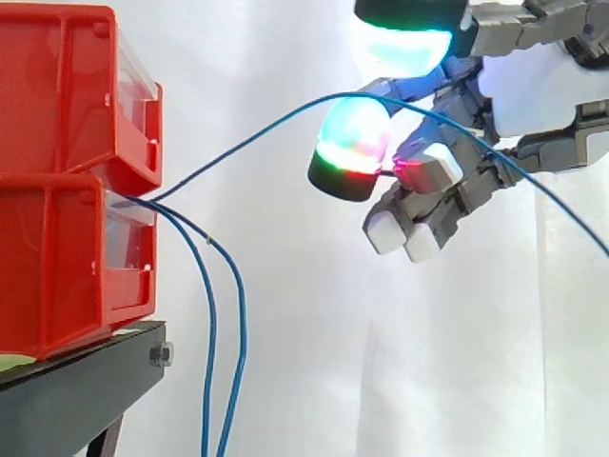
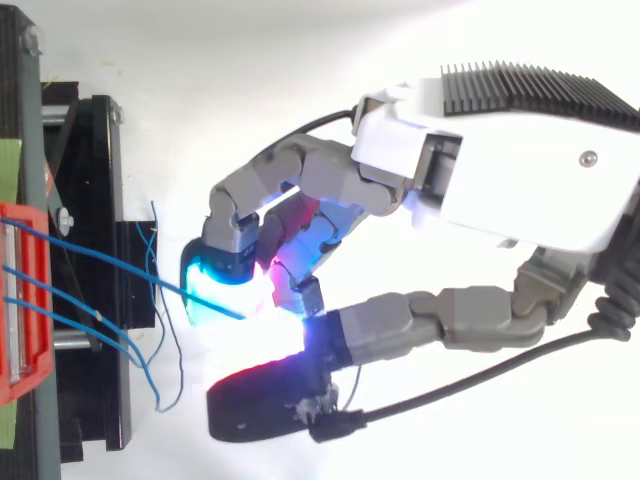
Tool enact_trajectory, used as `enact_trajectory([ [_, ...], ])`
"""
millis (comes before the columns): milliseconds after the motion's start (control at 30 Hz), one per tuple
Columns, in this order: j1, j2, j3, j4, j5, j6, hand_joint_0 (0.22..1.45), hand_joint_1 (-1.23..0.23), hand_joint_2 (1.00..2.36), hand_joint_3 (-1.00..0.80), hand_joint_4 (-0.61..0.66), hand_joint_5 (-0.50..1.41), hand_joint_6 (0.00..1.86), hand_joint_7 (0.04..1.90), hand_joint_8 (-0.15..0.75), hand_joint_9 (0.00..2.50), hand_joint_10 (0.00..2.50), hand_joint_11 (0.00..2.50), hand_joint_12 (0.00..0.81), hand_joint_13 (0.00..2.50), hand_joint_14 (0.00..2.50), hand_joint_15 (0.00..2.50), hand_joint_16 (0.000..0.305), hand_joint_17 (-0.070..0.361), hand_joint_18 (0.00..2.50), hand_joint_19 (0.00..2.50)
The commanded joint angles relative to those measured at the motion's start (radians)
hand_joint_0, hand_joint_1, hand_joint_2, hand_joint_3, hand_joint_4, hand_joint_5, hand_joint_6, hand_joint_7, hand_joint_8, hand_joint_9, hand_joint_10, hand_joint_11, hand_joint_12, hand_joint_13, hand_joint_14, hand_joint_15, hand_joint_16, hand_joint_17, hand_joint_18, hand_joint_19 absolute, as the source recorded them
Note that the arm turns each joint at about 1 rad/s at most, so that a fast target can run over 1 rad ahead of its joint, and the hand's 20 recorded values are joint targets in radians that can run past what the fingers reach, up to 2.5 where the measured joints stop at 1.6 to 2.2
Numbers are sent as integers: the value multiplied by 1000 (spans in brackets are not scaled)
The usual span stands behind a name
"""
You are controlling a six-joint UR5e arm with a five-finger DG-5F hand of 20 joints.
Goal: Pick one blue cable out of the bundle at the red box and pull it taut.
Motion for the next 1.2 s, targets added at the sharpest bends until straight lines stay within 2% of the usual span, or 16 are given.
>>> enact_trajectory([
  [0,-1,0,-1,-3,0,0,561,-456,1008,-376,102,-112,844,894,387,1128,12,976,410,748,16,439,51,115,668,478],
  [100,-1,0,1,-3,0,0,585,-459,1012,-299,101,-101,827,932,399,1141,12,961,421,759,14,434,53,120,680,469],
  [267,2,-1,1,-3,0,0,583,-569,1009,-152,131,-103,834,903,441,1152,7,994,465,792,12,411,61,137,753,406],
  [367,3,-1,1,-1,0,0,579,-620,1007,-105,141,-108,848,953,451,1142,7,1006,478,798,12,407,63,142,770,396],
  [633,13,-1,1,2,23,2,586,-674,1007,-53,144,-111,891,912,447,1137,5,1019,473,790,12,412,63,141,773,388],
  [833,17,0,1,4,23,32,589,-715,1007,-44,171,-110,892,933,445,1132,6,1029,473,789,12,406,62,141,772,381],
  [933,17,-1,-1,2,23,48,595,-780,1009,-42,195,-115,897,967,443,1126,6,1035,466,783,12,412,61,137,762,392],
  [1167,19,-1,-1,2,20,80,602,-798,1011,-56,196,-119,899,969,428,1110,8,1033,452,774,14,411,59,133,750,394],
])
